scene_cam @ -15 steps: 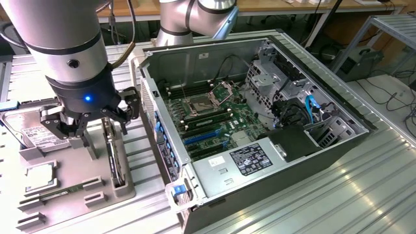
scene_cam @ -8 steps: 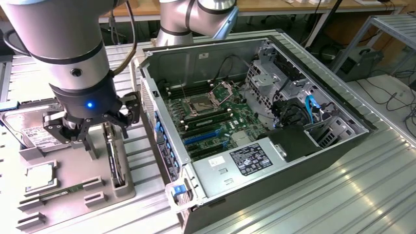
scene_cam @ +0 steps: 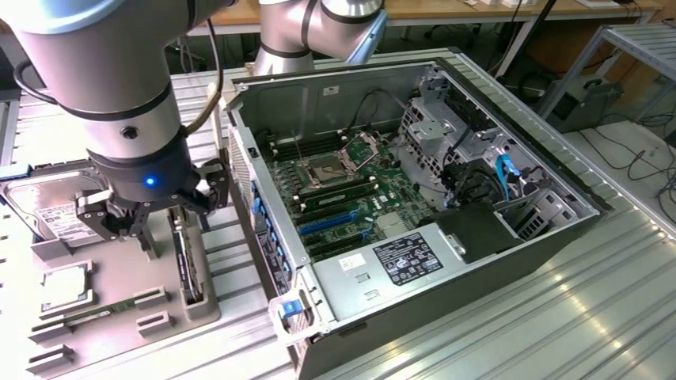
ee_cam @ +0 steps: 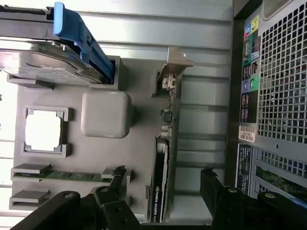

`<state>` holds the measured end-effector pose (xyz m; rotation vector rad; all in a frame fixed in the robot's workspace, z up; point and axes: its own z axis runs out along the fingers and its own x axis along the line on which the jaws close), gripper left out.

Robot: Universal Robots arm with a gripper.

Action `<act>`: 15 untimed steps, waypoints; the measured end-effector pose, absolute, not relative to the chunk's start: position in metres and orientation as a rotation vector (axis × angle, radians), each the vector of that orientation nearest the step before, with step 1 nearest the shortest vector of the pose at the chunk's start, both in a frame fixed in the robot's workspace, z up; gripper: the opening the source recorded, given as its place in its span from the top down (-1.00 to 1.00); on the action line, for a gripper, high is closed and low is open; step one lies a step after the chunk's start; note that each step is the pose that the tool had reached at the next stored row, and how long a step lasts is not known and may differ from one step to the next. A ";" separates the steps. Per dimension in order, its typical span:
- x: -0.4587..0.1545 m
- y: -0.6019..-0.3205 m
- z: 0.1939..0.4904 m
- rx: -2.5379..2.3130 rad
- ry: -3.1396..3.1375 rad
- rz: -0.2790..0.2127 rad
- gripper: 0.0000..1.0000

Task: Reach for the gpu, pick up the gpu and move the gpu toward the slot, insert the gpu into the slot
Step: 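Pick up the gpu and move the gpu toward the slot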

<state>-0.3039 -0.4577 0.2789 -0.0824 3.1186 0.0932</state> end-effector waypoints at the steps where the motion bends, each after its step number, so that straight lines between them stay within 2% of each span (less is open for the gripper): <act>1: -0.304 -0.458 0.278 -0.082 3.119 0.093 -0.45; 15: -0.304 -0.458 0.261 -0.082 3.119 0.093 -0.45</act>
